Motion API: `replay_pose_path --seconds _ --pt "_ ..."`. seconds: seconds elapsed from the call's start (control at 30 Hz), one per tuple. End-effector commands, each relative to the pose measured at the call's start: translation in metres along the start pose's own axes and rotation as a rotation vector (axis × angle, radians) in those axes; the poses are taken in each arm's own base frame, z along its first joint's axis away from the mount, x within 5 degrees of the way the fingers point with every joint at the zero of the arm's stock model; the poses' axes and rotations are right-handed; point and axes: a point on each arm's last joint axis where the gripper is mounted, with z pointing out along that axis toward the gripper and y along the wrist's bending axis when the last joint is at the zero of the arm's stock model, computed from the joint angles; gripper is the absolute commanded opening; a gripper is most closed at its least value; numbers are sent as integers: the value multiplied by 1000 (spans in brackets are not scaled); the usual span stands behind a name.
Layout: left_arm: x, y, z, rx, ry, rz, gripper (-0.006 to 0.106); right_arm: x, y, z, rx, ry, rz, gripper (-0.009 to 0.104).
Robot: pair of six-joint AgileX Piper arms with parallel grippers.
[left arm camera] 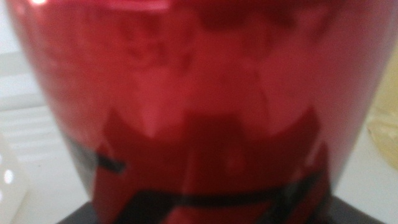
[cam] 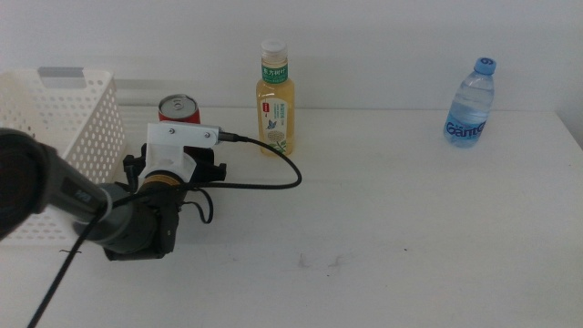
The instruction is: Use arms to grab the bottles and put them into the dustbin to the left of the table.
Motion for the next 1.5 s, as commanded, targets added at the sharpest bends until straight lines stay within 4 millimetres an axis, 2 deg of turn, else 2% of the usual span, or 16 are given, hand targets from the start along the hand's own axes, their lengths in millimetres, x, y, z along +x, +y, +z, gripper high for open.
replay_pose_path --seconds 0.0,0.07,0.27,0.37,0.5,0.57,0.6,0.63,0.77,0.83,0.93,1.07,1.17,1.27,1.4,1.47 --pt "-16 1 -10 3 -46 30 21 0 0 0 9 -6 -7 78" --pt "-29 1 -26 23 -10 58 -2 0 0 0 9 -6 -7 78" --pt "-90 0 -83 112 155 1 -2 0 0 0 9 -6 -7 78" --pt "-119 5 -106 192 266 -46 -2 0 0 0 9 -6 -7 78" --pt "-161 35 -111 300 473 -87 -2 0 0 0 9 -6 -7 78" --pt "-173 58 -109 292 564 -75 -2 0 0 0 9 -6 -7 78" --pt "-188 71 -109 269 578 -60 -2 0 0 0 9 -6 -7 78" --pt "-198 80 -109 243 599 -52 -2 0 0 0 9 -6 -7 78" --pt "-235 138 -104 42 670 9 -2 0 0 0 9 -6 -7 78" --pt "-235 160 -95 -14 727 29 -2 0 0 0 9 -6 -7 78" --pt "-219 188 -73 -53 795 -7 -2 0 0 0 9 -6 -7 78" --pt "-188 200 -43 -54 838 -4 0 0 0 0 9 -6 -7 78" --pt "-165 204 -27 -46 888 -18 6 0 0 0 9 -6 -7 78" --pt "-146 205 -14 -35 935 -25 24 0 0 0 9 -6 -7 78" --pt "-128 206 -3 -30 968 -28 62 0 0 0 9 -6 -7 78" --pt "-126 207 -1 -35 962 -25 79 0 0 0 9 -6 -7 78"
